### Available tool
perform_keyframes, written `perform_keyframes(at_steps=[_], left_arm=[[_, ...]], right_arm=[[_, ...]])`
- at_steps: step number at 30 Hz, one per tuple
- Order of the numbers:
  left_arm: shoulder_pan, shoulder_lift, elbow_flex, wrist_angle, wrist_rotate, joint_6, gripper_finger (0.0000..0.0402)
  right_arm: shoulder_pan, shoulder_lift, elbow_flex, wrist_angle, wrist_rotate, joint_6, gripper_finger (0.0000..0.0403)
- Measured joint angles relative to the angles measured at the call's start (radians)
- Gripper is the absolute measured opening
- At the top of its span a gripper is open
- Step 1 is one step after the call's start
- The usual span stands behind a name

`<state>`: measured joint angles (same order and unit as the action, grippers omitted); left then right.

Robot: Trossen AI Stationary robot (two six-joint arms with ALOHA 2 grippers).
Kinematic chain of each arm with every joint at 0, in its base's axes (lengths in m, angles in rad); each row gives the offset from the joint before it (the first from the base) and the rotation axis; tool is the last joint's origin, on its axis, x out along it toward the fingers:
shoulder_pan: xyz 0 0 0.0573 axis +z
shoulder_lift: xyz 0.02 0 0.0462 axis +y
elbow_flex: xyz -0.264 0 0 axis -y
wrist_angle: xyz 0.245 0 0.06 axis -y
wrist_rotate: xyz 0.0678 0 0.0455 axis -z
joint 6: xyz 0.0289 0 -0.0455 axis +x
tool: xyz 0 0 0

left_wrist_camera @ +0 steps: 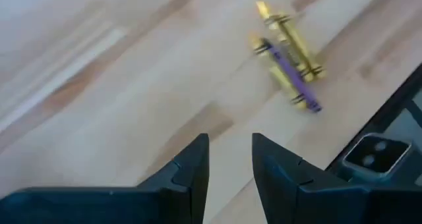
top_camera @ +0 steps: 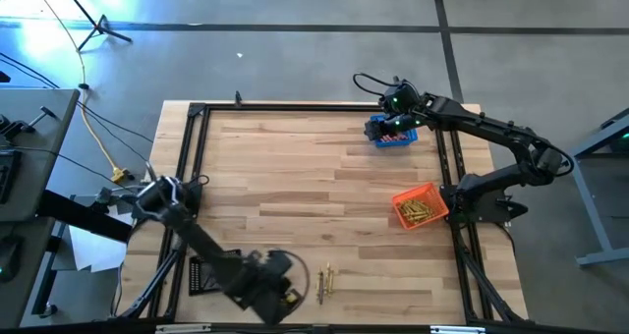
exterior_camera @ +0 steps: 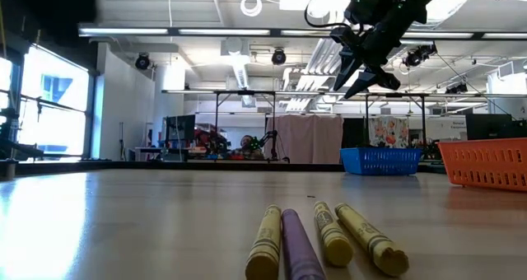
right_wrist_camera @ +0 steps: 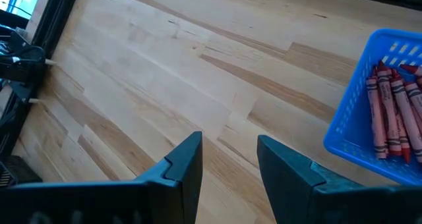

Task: Sort crayons
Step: Put the yellow crayon into the orange basket

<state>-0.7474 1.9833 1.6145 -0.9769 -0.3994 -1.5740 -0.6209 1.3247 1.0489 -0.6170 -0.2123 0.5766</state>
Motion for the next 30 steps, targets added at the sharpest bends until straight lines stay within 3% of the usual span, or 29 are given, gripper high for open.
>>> perform_keyframes(at_steps=[6,13,30], left_arm=[[0.090,0.065,-0.001,0.222,0.067,0.143,0.0100],[0.143,0.134,-0.001,0.408,0.132,0.188,0.0100],[0.172,0.178,-0.001,0.429,0.178,0.142,0.0135]], right_arm=[[0.000,0.000,0.000,0.000,0.000,0.000,0.0133],[0.000,0.000,0.000,0.000,0.000,0.000,0.0133],[0.000,0.000,0.000,0.000,0.000,0.000,0.0133]])
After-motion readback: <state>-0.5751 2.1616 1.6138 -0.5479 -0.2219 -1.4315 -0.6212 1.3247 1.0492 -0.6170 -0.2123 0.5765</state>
